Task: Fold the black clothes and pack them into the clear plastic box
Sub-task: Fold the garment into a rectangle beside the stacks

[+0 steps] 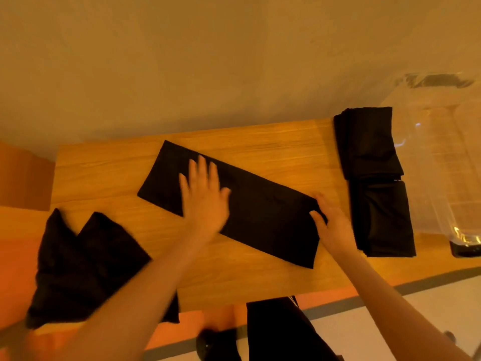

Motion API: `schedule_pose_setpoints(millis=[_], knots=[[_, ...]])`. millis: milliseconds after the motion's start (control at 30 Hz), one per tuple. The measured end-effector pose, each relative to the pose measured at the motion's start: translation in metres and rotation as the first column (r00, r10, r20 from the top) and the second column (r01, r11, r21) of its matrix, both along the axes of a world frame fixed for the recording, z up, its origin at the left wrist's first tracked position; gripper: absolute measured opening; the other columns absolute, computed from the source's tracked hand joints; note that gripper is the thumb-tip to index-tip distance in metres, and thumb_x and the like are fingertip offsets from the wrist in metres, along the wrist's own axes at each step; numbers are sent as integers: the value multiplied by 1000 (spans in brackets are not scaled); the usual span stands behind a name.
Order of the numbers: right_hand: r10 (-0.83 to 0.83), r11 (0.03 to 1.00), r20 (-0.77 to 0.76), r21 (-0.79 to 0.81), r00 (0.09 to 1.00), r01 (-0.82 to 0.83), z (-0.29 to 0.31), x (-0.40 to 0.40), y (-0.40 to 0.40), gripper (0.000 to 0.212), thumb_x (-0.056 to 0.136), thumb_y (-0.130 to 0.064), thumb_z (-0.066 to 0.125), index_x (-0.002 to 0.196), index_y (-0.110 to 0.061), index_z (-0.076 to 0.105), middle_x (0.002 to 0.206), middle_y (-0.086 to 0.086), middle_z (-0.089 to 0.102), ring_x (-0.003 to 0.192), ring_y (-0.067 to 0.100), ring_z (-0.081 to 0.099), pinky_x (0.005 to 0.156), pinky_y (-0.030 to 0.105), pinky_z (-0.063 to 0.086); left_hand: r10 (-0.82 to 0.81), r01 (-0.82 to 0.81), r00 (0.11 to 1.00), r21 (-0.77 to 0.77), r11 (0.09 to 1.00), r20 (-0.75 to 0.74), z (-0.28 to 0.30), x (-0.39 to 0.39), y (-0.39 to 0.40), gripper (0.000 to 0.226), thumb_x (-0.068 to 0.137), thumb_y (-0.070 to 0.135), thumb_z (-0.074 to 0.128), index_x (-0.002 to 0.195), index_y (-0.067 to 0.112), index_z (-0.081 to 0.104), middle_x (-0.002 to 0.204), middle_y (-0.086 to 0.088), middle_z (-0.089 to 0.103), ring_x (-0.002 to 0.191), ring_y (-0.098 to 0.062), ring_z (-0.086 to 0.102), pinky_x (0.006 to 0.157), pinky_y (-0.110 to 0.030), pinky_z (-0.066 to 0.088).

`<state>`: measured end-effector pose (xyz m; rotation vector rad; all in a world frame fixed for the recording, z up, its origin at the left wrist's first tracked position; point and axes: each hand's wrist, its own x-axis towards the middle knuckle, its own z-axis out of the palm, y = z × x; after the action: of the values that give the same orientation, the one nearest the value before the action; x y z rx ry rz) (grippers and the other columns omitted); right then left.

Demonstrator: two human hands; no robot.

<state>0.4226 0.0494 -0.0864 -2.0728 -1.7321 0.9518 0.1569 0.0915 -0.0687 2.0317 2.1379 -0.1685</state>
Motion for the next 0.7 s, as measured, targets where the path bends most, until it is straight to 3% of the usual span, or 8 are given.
schedule_pose_setpoints(millis=[133, 233, 333, 467, 533, 600, 700], knots=[[-123, 991, 49, -44, 991, 125, 7, 6, 19, 37, 90, -21, 59, 123, -6, 57, 119, 11, 59, 113, 27, 54, 89, 31, 44, -136, 168, 969, -143, 975, 206, -21, 79, -87, 69, 86, 55, 2, 145, 20, -8, 155, -8, -12, 137, -25, -22, 108, -45, -14], [-211, 969, -10, -136, 977, 208, 13, 6, 14, 30, 86, -16, 64, 113, -2, 63, 97, 12, 63, 94, 27, 60, 70, 28, 41, -259, 272, 960, -127, 954, 109, -39, 68, -102, 61, 89, 53, 4, 142, 27, -12, 155, -5, -12, 137, -24, -21, 108, -44, -14], [-217, 949, -36, -242, 976, 202, 14, 3, -9, 15, 82, -16, 70, 89, -4, 64, 74, 9, 56, 75, 27, 56, 55, 29, 37, -409, 426, 903, -134, 895, 135, -41, 35, -104, 58, 96, 50, 16, 137, 32, -21, 145, 2, -29, 133, -18, -30, 109, -42, -16], [-99, 907, 14, -411, 995, 96, 11, -6, -55, 28, 82, -26, 70, 64, -12, 53, 63, 6, 54, 61, 20, 53, 53, 28, 38, -617, 617, 783, -215, 757, 74, -30, -11, -113, 57, 98, 48, 19, 139, 35, -18, 148, 6, -26, 133, -17, -29, 108, -41, -17], [-63, 902, 20, -426, 998, 65, 14, -9, -74, 32, 84, -29, 67, 60, -12, 52, 63, 7, 58, 60, 19, 55, 59, 32, 45, -592, 589, 803, -230, 775, 64, -19, -20, -124, 56, 99, 45, 21, 145, 33, -8, 154, 5, -15, 138, -17, -22, 112, -42, -12], [-50, 939, 55, -338, 997, 66, 20, -9, -87, 30, 85, -29, 66, 62, -14, 54, 63, 6, 57, 59, 19, 53, 58, 33, 44, -484, 489, 872, -177, 854, 72, -9, -8, -144, 55, 99, 44, 23, 149, 26, 6, 157, 2, -2, 144, -18, -9, 115, -41, -6], [-24, 985, 69, -170, 997, 35, 26, -13, -91, 14, 86, -28, 65, 90, -16, 58, 80, 2, 58, 70, 14, 54, 54, 23, 38, -332, 359, 920, -106, 927, 208, -7, 30, -176, 60, 98, 47, 29, 149, 19, 13, 158, 1, 4, 145, -17, -4, 115, -36, -6]])
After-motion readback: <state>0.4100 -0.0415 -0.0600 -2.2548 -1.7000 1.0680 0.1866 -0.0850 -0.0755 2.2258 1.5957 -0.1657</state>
